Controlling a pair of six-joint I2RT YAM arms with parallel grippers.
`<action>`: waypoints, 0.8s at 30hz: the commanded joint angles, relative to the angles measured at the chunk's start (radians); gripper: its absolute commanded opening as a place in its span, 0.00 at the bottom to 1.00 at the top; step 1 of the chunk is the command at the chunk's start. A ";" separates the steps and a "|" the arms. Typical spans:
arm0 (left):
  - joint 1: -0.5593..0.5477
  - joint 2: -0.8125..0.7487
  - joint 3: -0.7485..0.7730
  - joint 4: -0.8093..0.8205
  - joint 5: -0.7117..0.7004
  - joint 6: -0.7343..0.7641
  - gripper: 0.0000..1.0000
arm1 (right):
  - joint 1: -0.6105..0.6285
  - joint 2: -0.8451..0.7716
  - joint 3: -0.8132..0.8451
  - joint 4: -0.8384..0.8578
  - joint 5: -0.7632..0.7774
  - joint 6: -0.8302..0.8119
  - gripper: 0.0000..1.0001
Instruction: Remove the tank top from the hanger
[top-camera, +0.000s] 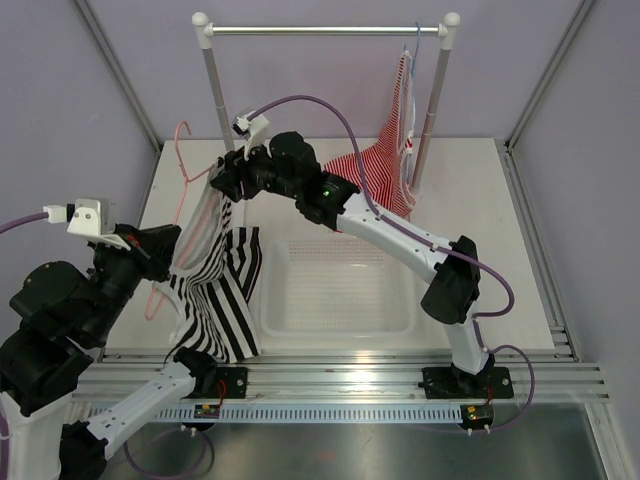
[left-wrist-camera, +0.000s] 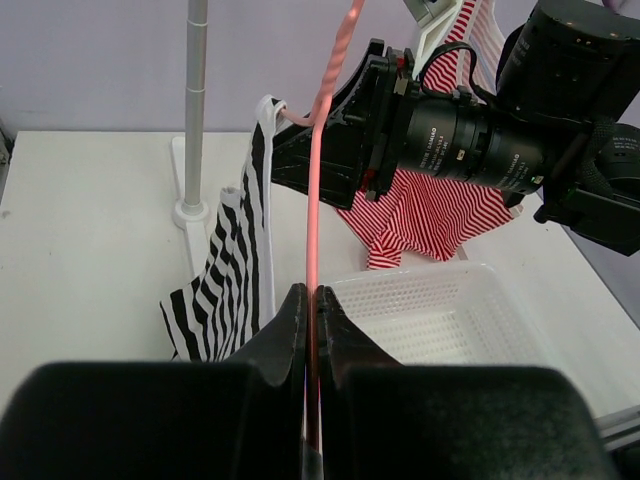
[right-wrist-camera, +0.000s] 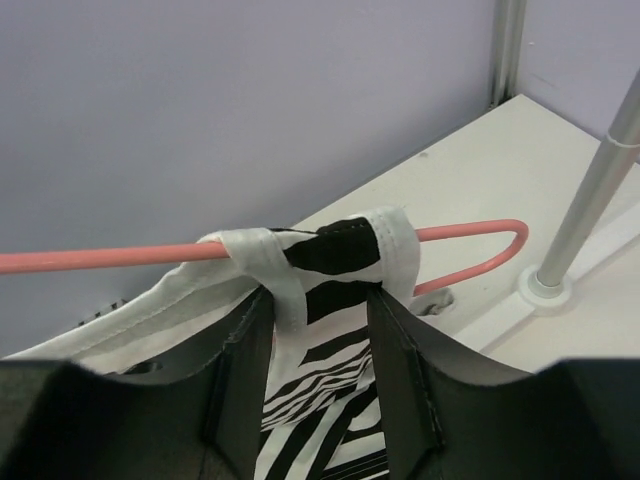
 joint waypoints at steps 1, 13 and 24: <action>0.002 0.001 0.027 0.049 -0.013 -0.001 0.00 | 0.016 -0.005 0.028 0.019 0.094 -0.044 0.49; 0.002 0.010 0.052 0.017 -0.037 0.020 0.00 | 0.014 -0.027 0.032 0.025 0.152 -0.060 0.00; 0.002 -0.027 0.087 -0.101 -0.030 0.080 0.00 | -0.024 0.105 0.316 -0.205 0.364 -0.097 0.00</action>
